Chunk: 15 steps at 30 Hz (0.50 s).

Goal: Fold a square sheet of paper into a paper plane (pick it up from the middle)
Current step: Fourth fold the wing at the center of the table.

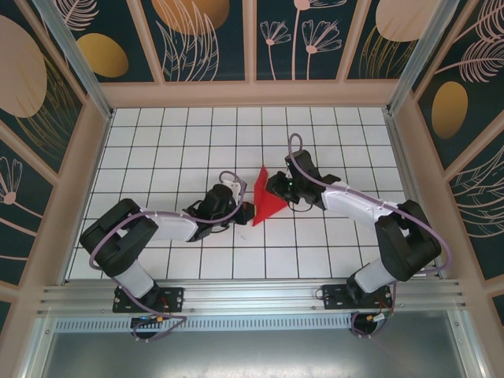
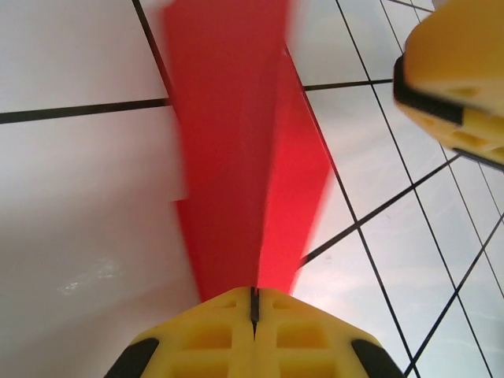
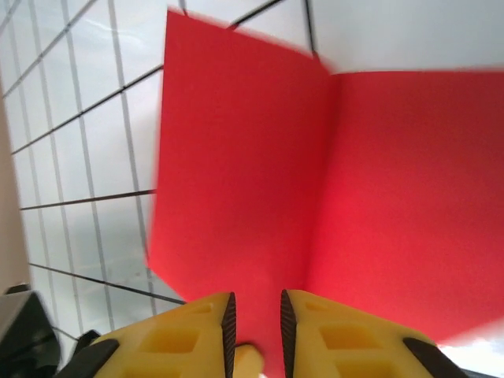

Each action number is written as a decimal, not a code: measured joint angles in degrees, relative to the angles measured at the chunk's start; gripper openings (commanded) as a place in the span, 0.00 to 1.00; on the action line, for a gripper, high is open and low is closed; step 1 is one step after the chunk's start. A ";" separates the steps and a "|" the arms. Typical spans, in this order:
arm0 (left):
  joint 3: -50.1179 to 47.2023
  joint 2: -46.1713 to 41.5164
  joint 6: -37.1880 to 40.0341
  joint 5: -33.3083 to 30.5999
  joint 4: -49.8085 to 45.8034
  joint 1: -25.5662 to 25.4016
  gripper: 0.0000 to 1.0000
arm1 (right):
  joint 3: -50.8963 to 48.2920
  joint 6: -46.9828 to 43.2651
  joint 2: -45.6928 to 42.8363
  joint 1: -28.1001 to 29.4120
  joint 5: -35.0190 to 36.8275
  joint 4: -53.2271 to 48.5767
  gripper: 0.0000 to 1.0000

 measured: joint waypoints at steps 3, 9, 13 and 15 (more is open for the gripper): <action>0.02 1.51 -0.57 1.03 0.74 0.00 0.00 | -1.75 0.15 0.57 -0.74 -0.02 0.28 0.18; 0.39 3.56 -0.79 1.92 1.57 0.00 0.00 | -1.99 -0.22 1.90 -1.01 -0.68 1.01 0.27; 1.57 3.72 -0.24 1.92 0.46 0.00 0.00 | -1.99 -0.02 1.90 -1.16 0.26 0.07 0.22; 2.47 3.72 0.57 1.90 -0.22 0.00 0.00 | -2.03 -0.02 2.23 -1.38 0.61 -0.17 0.19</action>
